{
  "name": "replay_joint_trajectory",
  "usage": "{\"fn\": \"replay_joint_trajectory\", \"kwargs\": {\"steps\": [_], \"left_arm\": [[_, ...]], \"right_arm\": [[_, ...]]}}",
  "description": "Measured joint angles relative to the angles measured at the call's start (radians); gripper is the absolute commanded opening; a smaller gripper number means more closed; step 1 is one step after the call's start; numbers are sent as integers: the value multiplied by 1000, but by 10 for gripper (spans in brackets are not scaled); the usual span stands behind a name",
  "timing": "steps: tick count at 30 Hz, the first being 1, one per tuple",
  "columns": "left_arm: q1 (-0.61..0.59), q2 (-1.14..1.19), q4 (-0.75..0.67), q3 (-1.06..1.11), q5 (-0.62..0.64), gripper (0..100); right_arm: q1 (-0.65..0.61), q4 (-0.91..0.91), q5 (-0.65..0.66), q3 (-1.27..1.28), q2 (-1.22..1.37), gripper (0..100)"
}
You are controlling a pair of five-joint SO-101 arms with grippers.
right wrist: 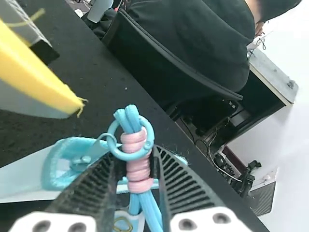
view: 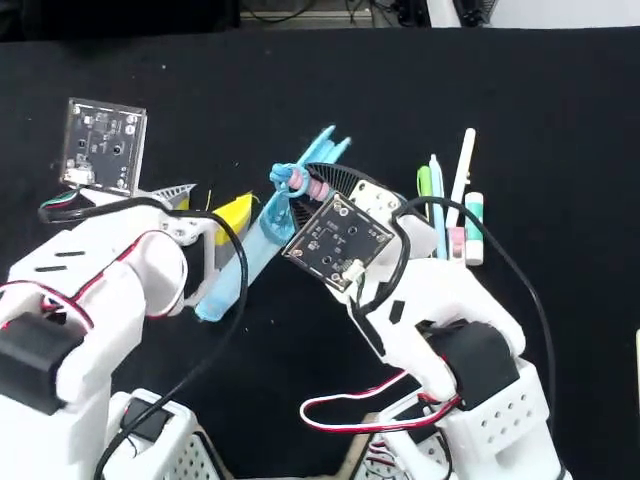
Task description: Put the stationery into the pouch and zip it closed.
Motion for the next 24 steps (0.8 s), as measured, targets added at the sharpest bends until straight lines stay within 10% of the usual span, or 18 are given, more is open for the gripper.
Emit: {"fn": "replay_joint_trajectory", "kwargs": {"steps": [8,24], "left_arm": [[178,-21,-32,34,2,204],[81,-34,-109,196,2,170]], "right_arm": [[3,0,0,0,-2,11],[-2,0,0,6,-6,11]]}}
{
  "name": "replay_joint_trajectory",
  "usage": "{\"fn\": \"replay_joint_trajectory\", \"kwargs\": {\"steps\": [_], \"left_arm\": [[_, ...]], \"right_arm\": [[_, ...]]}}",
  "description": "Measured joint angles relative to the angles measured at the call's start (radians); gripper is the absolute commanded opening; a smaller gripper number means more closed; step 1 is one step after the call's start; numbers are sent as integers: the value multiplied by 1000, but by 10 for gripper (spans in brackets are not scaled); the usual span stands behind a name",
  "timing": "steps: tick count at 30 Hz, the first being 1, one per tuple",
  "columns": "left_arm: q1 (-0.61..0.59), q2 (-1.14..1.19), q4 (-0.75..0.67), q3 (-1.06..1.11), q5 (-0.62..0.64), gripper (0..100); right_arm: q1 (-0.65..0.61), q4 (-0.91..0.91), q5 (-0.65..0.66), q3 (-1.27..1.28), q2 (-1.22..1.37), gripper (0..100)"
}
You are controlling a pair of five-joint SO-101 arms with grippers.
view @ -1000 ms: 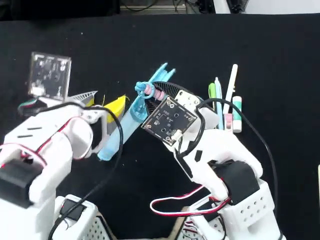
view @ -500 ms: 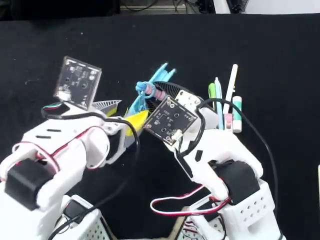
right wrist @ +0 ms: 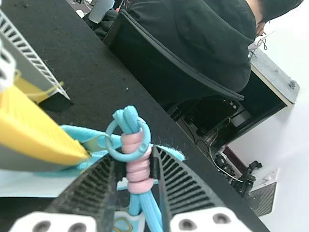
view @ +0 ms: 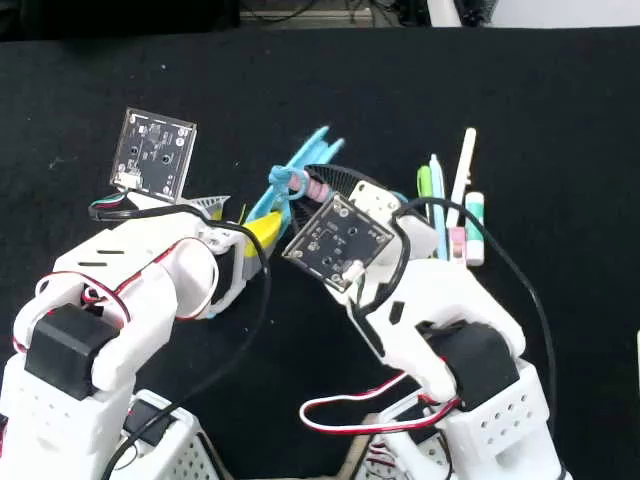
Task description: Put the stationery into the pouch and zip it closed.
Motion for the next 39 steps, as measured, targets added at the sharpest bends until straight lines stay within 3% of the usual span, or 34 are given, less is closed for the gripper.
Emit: {"fn": "replay_joint_trajectory", "kwargs": {"steps": [4,12,18,27,32,34,39], "left_arm": [[0,0,23,-15,0,20],[2,-12,25,-18,0,30],[0,-89,34,9,-9,30],[0,-133,34,11,-146,33],[-48,-133,-48,15,-180,34],[-68,-135,-83,44,-183,66],[-77,-55,-29,60,-130,260]], "right_arm": [[0,0,0,2,0,11],[6,0,0,2,2,11],[140,0,0,2,2,11],[186,18,0,2,-8,11],[192,44,0,17,-120,11],[192,44,0,52,-166,11],[192,44,0,157,-238,11]]}}
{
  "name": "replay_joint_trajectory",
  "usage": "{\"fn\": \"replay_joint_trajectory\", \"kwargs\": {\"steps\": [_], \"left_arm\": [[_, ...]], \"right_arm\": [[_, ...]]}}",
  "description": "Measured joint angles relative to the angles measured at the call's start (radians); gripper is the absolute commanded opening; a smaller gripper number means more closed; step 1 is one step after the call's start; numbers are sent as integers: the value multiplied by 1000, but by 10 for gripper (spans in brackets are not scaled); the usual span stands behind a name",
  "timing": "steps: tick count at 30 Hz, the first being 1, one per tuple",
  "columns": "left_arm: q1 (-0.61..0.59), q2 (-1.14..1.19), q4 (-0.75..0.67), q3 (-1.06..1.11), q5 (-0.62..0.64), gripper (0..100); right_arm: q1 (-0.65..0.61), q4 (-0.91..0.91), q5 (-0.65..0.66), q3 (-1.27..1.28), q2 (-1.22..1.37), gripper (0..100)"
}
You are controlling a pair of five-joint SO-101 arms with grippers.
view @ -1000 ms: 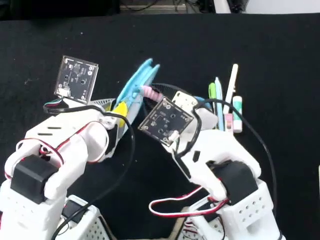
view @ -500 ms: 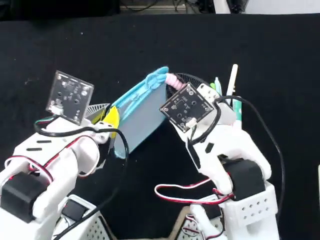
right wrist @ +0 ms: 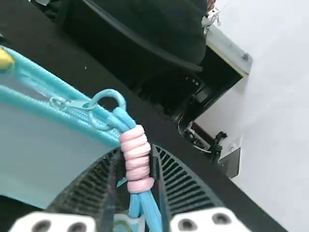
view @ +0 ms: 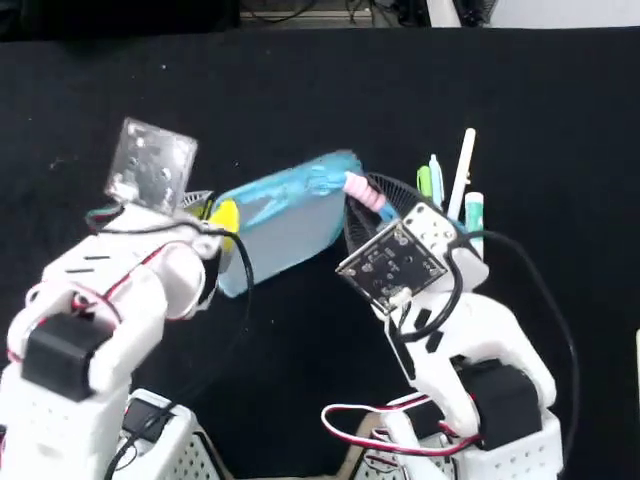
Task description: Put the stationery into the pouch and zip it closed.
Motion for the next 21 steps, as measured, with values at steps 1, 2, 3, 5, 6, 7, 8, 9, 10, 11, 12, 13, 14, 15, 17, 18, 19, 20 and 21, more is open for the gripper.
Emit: {"fn": "replay_joint_trajectory", "kwargs": {"steps": [1,2,3,5,6,7,8,9,10,11,12,13,14,15,17,18,19,20,21], "left_arm": [[-8,17,31,-20,34,252],[-18,46,68,-48,61,242],[-20,77,107,-83,89,238],[-21,153,184,-164,137,235],[-17,189,226,-209,153,235],[-17,226,262,-256,166,233],[-20,262,298,-305,176,234],[-21,299,330,-350,180,233],[-23,334,353,-388,180,233],[-23,368,364,-414,180,232],[-23,397,371,-431,180,232],[-31,420,374,-440,180,232],[-41,434,376,-445,180,231],[-52,443,376,-448,180,230],[-80,450,376,-448,180,228],[-92,450,376,-448,180,214],[-107,450,376,-448,169,184],[-123,450,376,-448,147,138],[-143,450,376,-448,112,82]], "right_arm": [[0,0,0,9,-3,11],[-6,0,0,17,-5,11],[-12,0,0,20,-5,11],[-25,0,0,20,-5,11],[-28,0,0,20,-5,11],[-28,0,0,20,-5,11],[-29,0,0,20,-5,11],[-29,0,0,20,-5,11],[-29,0,0,20,-5,11],[-29,0,0,20,-5,11],[-28,0,0,20,-5,11],[-29,-2,0,20,-5,11],[-29,-2,0,20,-5,11],[-29,-2,0,20,-5,11],[-29,-2,0,20,-5,11],[-29,-2,0,20,-9,11],[-31,-2,0,20,-11,11],[-31,-2,0,20,-12,11],[-31,-2,0,20,-12,11]]}}
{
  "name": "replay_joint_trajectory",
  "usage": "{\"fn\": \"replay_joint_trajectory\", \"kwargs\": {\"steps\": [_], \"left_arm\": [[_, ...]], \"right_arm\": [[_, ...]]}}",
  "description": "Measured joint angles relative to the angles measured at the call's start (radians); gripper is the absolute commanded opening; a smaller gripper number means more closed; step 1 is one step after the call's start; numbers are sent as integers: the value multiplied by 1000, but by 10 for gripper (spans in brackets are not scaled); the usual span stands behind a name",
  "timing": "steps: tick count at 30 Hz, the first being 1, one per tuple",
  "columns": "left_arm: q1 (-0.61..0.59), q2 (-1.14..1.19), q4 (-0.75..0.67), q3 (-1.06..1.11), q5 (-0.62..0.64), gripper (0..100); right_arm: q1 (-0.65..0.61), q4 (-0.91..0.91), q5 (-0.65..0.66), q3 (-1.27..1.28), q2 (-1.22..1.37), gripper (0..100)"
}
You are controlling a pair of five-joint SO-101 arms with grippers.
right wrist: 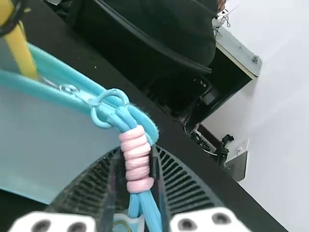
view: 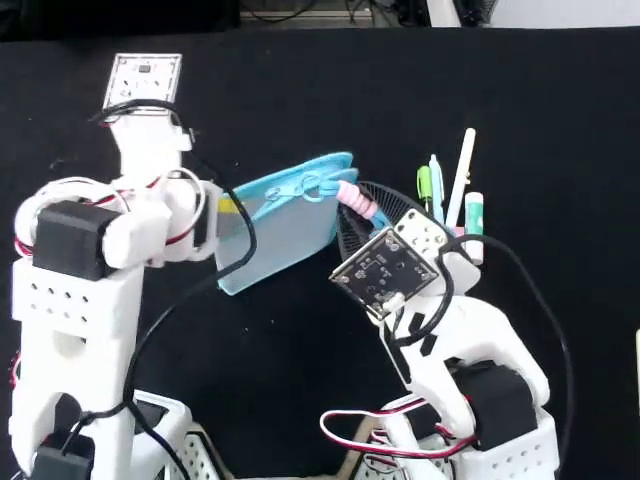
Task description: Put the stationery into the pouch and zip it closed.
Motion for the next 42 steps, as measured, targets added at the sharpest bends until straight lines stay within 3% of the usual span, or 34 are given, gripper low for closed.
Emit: {"fn": "replay_joint_trajectory", "kwargs": {"steps": [1,9,20,24,27,34,37,39,42], "left_arm": [[-17,0,0,0,-34,26],[-52,-58,-5,-6,-123,30],[-26,-146,-164,77,-238,34],[-28,-166,-183,238,-245,130],[-31,-170,-178,285,-233,223],[-135,-158,-169,253,-61,230],[-133,-158,-129,221,-49,230],[-133,-158,-120,212,-43,202],[-133,-158,-118,192,-43,46]], "right_arm": [[0,0,0,0,0,11],[0,-2,0,0,-3,11],[0,-2,0,2,-5,11],[0,-5,0,34,-3,11],[0,-25,0,34,-5,11],[0,-32,0,34,-5,11],[0,-32,0,34,-5,11],[0,-32,0,34,-5,11],[0,-32,0,34,-5,11]]}}
